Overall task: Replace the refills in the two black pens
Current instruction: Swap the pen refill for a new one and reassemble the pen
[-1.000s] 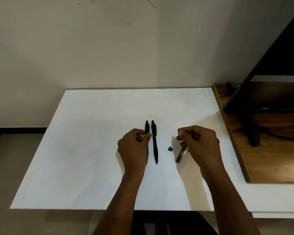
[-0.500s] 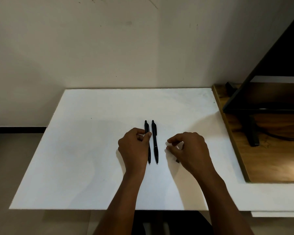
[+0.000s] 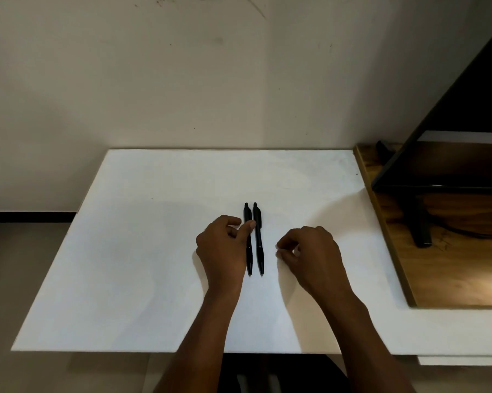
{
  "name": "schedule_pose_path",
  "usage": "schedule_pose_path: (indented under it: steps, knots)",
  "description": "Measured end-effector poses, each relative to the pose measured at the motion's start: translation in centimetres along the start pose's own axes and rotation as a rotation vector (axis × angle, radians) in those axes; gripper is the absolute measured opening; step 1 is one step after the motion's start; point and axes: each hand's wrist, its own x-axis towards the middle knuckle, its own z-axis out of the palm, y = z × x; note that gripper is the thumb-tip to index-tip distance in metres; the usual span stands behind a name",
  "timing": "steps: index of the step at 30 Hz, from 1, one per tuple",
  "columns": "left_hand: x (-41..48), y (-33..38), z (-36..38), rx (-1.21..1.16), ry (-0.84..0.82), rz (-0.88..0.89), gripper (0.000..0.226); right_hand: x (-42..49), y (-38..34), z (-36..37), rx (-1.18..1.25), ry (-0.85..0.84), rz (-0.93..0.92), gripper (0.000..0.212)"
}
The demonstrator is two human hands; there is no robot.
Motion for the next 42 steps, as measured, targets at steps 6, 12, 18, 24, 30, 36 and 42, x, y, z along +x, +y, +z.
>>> schedule_pose_path:
  steps: [6,12,18,24,30,36,42]
  knots:
    - [-0.6,1.4,-0.7,0.097,0.127,0.144,0.02,0.3,-0.1,-1.4,0.215,0.058,0.042,0.005]
    - [-4.3,3.4,1.0,0.249,-0.115,0.449,0.022,0.9,3.5,-4.2,0.734,0.222,0.372,0.011]
    - [-5.8,2.7,2.6,0.473,-0.306,0.507,0.027,0.7,4.5,-3.5,0.97,0.227,0.527,0.009]
    - [-6.1,2.6,3.1,0.499,-0.278,0.434,0.015,0.6,4.3,-3.4,0.957,0.218,0.573,0.003]
    - [-5.3,3.0,2.4,0.314,-0.22,0.393,0.012,0.6,4.1,-4.1,0.925,0.155,0.535,0.012]
    - [-4.8,2.9,2.1,0.326,-0.224,0.408,0.023,0.5,3.4,-4.1,1.147,0.098,0.561,0.01]
    - [-4.4,3.3,1.5,0.164,-0.273,0.39,0.013,0.5,3.5,-4.3,1.28,0.126,0.627,0.009]
